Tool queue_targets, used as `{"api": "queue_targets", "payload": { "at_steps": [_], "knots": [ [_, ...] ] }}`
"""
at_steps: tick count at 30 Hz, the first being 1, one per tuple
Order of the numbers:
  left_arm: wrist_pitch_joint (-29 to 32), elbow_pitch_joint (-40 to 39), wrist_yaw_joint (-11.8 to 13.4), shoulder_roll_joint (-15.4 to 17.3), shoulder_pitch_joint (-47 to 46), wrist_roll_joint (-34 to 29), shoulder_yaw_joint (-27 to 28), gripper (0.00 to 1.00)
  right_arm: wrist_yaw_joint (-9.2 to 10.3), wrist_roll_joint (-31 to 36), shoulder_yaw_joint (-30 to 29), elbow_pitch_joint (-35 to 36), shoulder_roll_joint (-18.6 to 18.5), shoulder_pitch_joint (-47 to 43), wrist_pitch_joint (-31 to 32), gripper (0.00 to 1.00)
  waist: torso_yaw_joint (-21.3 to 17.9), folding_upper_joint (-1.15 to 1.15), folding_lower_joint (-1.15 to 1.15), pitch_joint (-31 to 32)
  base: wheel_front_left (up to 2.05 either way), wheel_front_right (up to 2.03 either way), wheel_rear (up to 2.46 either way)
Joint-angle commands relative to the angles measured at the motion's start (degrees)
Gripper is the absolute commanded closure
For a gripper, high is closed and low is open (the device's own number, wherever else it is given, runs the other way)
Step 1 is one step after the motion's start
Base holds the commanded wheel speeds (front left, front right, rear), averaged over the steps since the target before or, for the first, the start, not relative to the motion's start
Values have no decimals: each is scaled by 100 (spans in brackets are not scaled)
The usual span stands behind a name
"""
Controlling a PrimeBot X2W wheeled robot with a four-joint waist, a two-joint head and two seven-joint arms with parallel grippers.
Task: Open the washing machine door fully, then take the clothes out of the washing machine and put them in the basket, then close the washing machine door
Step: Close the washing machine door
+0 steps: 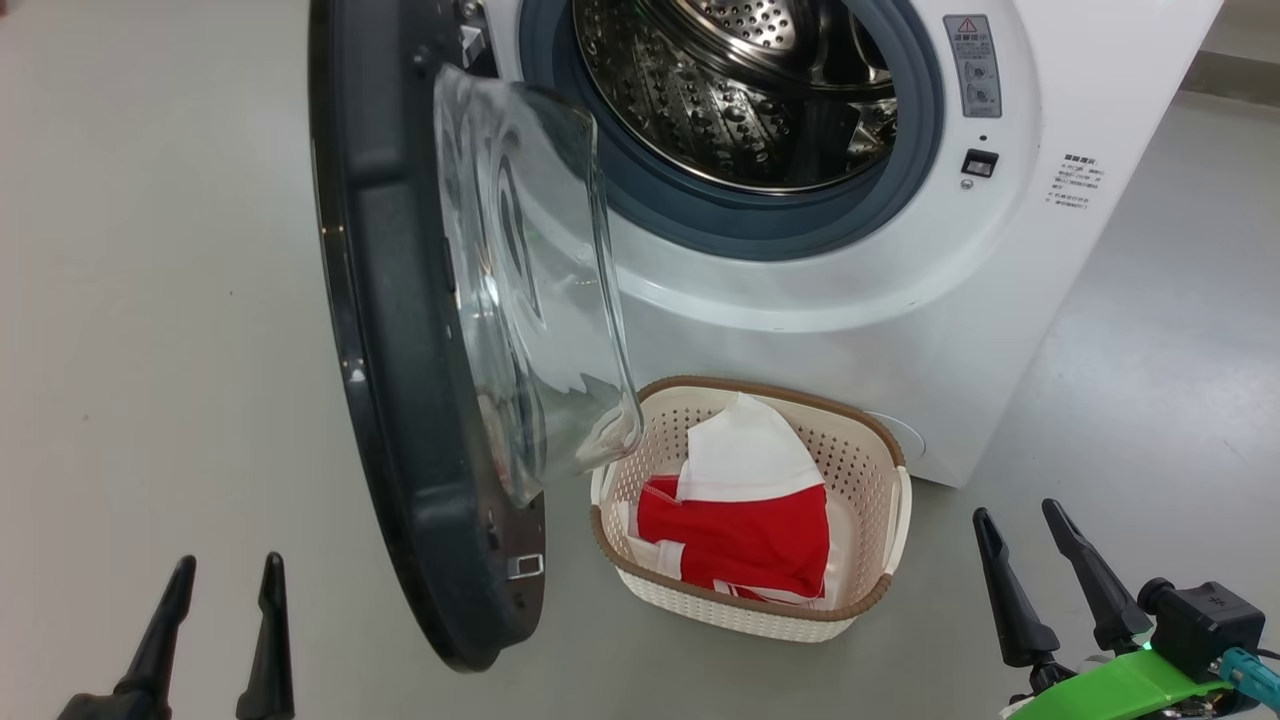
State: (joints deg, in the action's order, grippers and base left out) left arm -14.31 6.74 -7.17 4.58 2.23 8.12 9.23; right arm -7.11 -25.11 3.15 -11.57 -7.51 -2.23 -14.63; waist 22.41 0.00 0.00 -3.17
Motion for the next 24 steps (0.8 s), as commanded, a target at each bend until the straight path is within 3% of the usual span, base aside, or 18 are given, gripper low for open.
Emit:
{"api": "queue_targets", "payload": {
  "at_steps": [1, 5, 6, 8, 9, 10, 11, 13, 14, 24],
  "knots": [
    [-69, -162, -32, 79, -143, 19, 221, 0, -37, 9, 132, 145, -83, 76, -37, 0, 3, 0, 0, 14, 0, 0, 0],
    [-69, -183, -32, 131, -132, 65, 222, 0, -37, 12, 149, 146, -58, 55, -37, 0, 4, 0, 0, 44, 0, 0, 0],
    [-69, -200, -32, 137, -133, 89, 235, 4, -37, 10, 153, 145, -54, 50, -37, 0, 4, 0, 0, 55, 0, 0, 0],
    [-69, -220, -32, 147, -130, 191, 236, 31, -37, 5, 165, 141, -50, 41, -37, 0, 2, 0, 0, 69, 0, 0, 0],
    [-69, -220, -32, 147, -130, 191, 236, 31, -37, 5, 165, 141, -50, 41, -37, 0, 2, 0, 0, 69, 0, 0, 0],
    [-69, -230, -32, 162, -134, 263, 219, 51, -37, 3, 169, 139, -50, 38, -37, 0, 2, 0, 0, 72, 0, 0, 0],
    [-69, -238, -32, 183, -143, 340, 200, 60, -37, 1, 171, 137, -50, 36, -37, 0, 2, 0, 0, 74, 0, 0, 0],
    [-69, -240, -32, 243, -178, 586, 120, 91, -37, 5, 176, 138, -44, 28, -37, 0, 2, 0, 0, 80, 0, 0, 0],
    [-69, -247, -32, 287, -209, 711, 99, 100, -37, 7, 179, 137, -42, 26, -37, 0, 2, 0, 0, 83, 0, 0, 0],
    [-69, -184, -32, 1242, -685, 2503, -633, 100, -37, 9, 220, 142, -29, 54, -37, 0, -64, 0, 0, 39, 0, 0, 0]
  ]
}}
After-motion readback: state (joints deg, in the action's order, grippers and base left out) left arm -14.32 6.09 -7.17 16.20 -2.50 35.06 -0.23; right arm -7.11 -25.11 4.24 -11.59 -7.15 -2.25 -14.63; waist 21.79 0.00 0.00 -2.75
